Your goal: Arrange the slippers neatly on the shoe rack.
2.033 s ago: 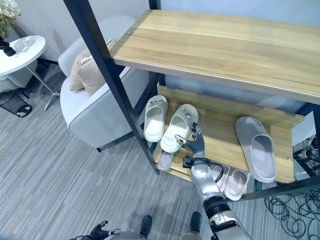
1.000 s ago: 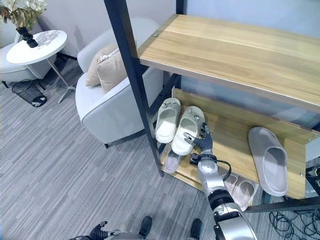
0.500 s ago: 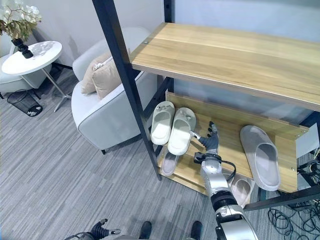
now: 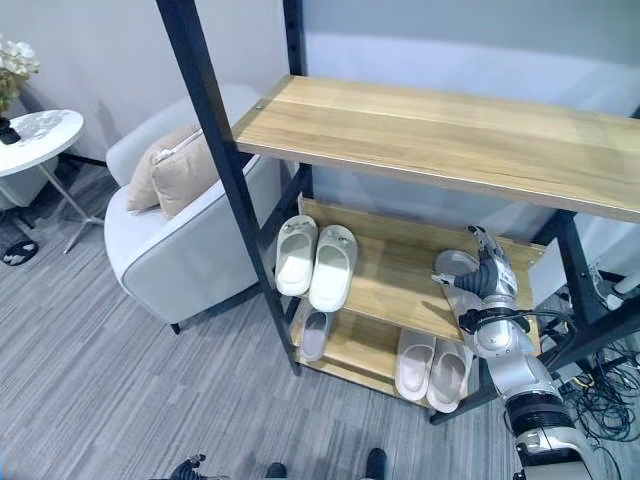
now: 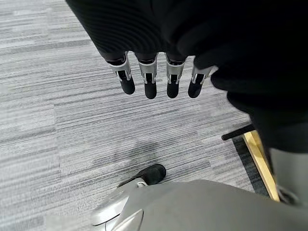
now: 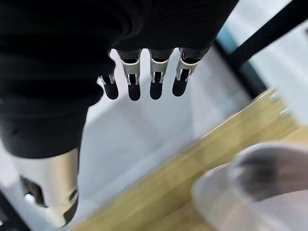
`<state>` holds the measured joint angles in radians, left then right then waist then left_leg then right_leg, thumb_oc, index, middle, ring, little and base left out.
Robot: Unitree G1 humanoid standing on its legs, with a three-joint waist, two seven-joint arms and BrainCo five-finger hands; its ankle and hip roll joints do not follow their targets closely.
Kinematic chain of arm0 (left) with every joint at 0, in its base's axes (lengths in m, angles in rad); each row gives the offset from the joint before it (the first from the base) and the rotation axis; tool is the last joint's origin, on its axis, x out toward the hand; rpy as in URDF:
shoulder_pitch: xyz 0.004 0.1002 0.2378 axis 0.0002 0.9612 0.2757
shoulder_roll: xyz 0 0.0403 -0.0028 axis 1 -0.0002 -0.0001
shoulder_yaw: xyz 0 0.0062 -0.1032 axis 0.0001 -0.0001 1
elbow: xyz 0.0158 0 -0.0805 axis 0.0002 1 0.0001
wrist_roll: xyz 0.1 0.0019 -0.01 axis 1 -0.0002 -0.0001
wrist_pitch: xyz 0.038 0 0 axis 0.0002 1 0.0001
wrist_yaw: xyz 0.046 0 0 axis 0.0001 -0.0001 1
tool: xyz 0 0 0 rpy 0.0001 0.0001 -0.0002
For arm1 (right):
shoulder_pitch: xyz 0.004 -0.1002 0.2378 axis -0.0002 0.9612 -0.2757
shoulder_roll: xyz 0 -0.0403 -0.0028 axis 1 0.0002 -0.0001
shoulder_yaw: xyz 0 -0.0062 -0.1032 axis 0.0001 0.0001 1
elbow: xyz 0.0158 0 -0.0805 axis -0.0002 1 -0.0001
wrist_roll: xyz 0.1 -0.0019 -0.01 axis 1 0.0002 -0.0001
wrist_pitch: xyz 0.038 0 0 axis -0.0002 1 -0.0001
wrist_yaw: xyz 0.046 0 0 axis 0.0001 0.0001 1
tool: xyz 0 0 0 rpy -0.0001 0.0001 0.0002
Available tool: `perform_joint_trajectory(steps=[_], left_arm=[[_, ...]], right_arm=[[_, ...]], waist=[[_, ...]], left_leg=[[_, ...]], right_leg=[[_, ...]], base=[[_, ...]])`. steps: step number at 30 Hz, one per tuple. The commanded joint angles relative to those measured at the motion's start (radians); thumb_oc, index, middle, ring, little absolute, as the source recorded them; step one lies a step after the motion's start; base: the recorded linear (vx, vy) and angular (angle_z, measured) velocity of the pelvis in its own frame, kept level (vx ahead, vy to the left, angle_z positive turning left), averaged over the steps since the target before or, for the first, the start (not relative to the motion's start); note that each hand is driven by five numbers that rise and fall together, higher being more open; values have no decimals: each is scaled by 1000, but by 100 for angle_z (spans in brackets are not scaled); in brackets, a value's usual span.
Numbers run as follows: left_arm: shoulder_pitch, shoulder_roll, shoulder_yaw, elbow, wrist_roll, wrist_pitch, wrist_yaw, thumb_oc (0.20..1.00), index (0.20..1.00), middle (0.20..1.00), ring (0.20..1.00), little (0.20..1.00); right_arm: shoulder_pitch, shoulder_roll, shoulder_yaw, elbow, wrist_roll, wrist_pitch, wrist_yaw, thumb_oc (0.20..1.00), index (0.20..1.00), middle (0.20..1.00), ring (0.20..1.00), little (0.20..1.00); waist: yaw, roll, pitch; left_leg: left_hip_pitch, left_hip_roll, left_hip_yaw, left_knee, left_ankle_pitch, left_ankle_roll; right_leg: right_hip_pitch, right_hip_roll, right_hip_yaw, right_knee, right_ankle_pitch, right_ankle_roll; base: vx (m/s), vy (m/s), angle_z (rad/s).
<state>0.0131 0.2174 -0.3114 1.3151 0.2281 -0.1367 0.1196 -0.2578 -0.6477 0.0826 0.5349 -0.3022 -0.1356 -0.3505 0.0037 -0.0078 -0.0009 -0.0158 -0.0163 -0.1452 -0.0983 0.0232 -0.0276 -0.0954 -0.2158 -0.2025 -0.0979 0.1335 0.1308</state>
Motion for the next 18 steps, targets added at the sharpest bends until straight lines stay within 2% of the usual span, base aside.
perform_joint_trajectory(steps=[1,6,11,18], left_arm=[[-57,-48,-17,84,10,-24,-16,1000,1000,1000,1000,1000],[-55,-44,-12,87,-18,-19,-18,1000,1000,1000,1000,1000],[-47,-44,-6,98,-41,-9,-15,1000,1000,1000,1000,1000],[-51,-48,-9,102,-79,7,-11,1000,1000,1000,1000,1000]], right_arm=[[-51,-23,-18,1,-44,8,-34,1000,1000,1000,1000,1000],[-58,-23,-28,119,-52,62,-65,1000,1000,1000,1000,1000],[-54,7,-54,190,15,77,-92,1000,1000,1000,1000,1000],[-56,72,-44,304,119,101,-81,1000,1000,1000,1000,1000]], waist=[[33,2,28],[26,7,28],[22,13,28],[13,13,27]], left_leg=[[-13,9,56,11,-77,-12],[-4,14,67,11,-81,-13],[-3,17,80,11,-81,-14],[3,19,92,11,-85,-14]], right_leg=[[126,-42,-14,11,-103,68],[127,-37,-1,11,-107,66],[121,-32,10,11,-110,64],[121,-29,20,11,-112,60]], base=[[21,-33,-2],[26,-39,-1],[21,-29,-11],[16,-13,-2]])
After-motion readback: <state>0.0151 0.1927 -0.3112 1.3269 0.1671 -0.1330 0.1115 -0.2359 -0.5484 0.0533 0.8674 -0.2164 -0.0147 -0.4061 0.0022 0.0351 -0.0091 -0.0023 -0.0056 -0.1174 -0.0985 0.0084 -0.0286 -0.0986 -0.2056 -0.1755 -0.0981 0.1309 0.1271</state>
